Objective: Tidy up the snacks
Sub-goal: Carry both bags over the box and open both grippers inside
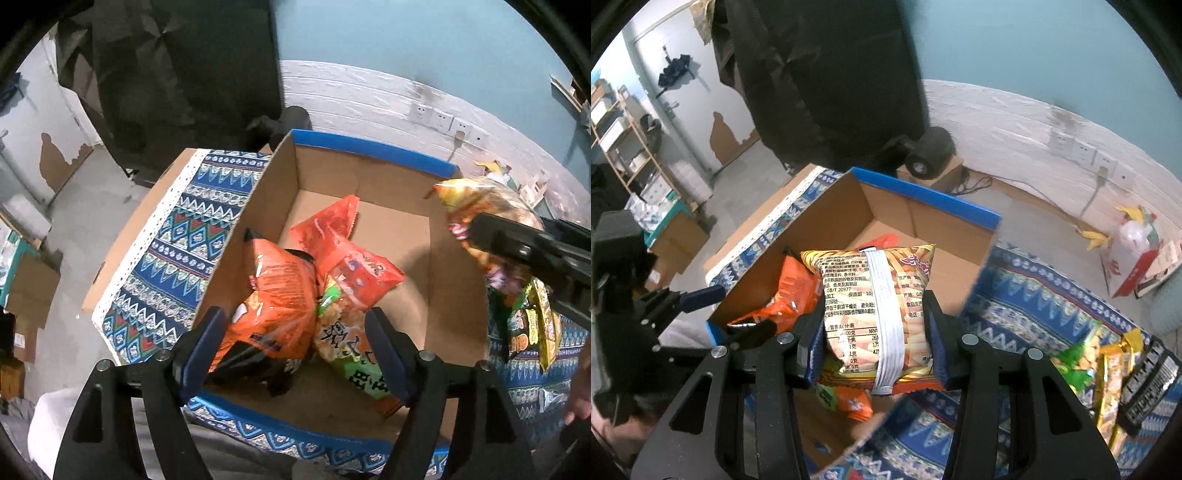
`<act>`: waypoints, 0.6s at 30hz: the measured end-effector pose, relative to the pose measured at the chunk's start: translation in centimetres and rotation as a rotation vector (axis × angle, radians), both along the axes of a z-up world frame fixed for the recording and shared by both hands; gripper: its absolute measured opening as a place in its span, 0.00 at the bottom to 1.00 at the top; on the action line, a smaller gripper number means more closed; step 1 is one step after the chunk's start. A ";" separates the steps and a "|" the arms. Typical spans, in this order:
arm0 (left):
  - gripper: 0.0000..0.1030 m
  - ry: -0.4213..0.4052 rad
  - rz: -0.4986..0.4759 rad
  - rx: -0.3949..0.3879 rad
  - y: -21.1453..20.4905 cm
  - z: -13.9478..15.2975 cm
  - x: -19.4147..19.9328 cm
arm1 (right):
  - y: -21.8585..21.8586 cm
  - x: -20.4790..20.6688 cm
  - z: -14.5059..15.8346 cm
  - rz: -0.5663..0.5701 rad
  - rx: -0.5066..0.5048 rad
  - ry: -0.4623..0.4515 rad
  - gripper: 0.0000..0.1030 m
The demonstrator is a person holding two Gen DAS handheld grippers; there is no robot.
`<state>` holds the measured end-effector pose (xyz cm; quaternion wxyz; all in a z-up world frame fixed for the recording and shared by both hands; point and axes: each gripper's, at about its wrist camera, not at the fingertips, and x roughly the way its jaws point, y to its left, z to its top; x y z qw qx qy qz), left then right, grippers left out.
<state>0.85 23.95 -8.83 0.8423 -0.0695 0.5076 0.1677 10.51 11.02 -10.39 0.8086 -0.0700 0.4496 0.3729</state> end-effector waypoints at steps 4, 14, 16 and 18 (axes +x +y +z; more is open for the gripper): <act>0.77 0.003 0.015 0.002 0.6 0.1 -0.5 | 1.7 0.1 -0.6 0.024 -0.012 -0.003 0.44; 0.77 0.010 0.040 -0.004 1.7 -0.1 -1.1 | 4.1 0.9 -2.8 0.038 -0.039 0.038 0.45; 0.77 0.007 0.045 -0.012 1.9 -0.1 -1.1 | 4.3 0.8 -3.2 0.046 -0.044 0.055 0.46; 0.77 0.007 0.051 -0.013 2.0 0.0 -1.1 | 4.3 0.7 -3.4 0.047 -0.049 0.057 0.48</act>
